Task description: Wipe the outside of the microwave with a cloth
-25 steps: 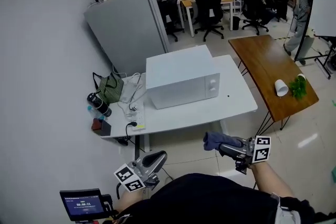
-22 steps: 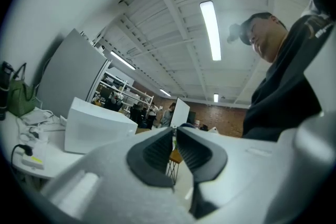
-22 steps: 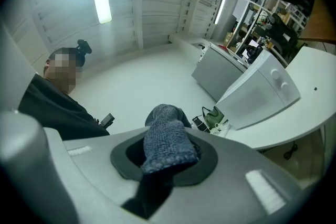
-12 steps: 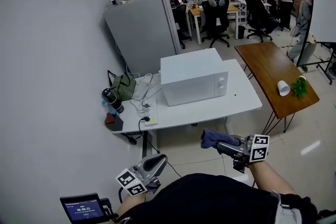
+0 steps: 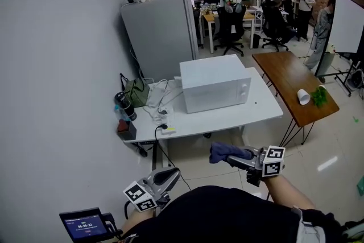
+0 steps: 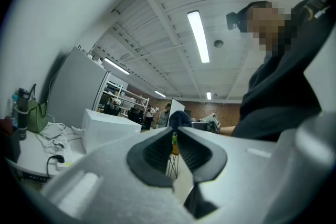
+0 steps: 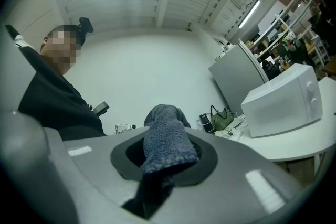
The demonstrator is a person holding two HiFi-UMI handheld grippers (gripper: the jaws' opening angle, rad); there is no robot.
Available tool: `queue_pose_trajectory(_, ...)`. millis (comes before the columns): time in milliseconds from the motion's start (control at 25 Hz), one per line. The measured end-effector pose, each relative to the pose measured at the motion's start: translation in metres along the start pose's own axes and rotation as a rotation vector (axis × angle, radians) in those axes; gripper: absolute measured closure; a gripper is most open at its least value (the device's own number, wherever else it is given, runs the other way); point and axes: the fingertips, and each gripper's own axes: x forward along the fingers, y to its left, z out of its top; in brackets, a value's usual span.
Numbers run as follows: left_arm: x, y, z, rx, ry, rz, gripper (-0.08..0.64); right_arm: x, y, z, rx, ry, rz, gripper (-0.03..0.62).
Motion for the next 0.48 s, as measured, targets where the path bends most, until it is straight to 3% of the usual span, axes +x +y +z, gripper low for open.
queue_pose_trajectory(480, -0.0008, 0.0006, 0.0053, 0.005, -0.042, 0.004, 0.532, -0.0097, 0.0020, 0.0096, -0.037, 0.013, -0.028, 0.523)
